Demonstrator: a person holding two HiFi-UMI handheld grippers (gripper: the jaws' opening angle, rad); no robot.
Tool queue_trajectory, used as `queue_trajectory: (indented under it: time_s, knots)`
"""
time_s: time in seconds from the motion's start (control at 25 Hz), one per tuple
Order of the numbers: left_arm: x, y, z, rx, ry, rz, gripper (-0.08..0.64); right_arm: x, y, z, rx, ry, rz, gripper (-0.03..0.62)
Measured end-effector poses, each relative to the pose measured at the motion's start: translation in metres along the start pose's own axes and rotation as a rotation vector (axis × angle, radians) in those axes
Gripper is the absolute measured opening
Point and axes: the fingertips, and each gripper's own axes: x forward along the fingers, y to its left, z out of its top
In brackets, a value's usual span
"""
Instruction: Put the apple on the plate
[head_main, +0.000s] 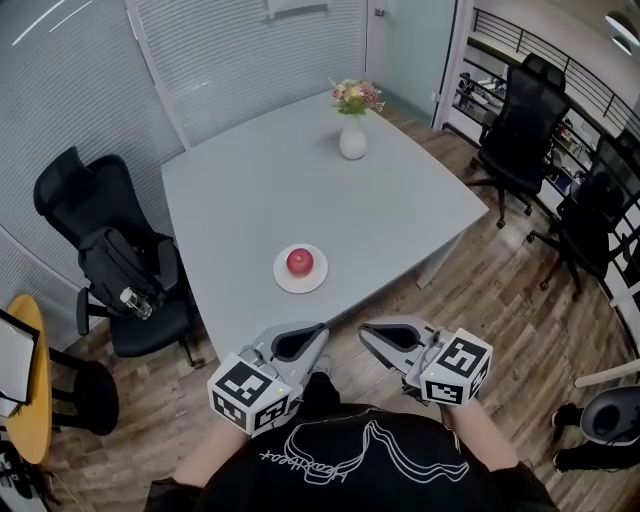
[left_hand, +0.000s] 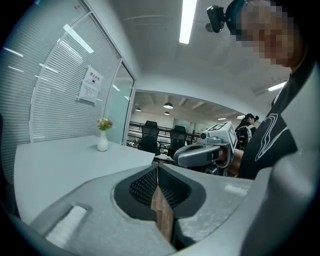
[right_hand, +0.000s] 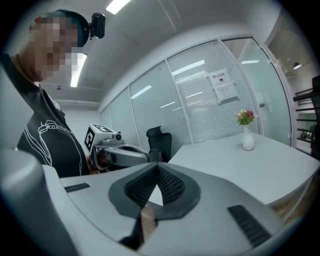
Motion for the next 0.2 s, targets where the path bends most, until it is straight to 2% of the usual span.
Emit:
queue_trajectory:
  time_s: [0.2]
  knots:
    - [0.0022, -0.0059, -0.0011, -0.013, -0.006, 0.002, 0.017, -0.0061, 0.0000, -0.0032, 0.001, -0.002, -0.007, 0.008]
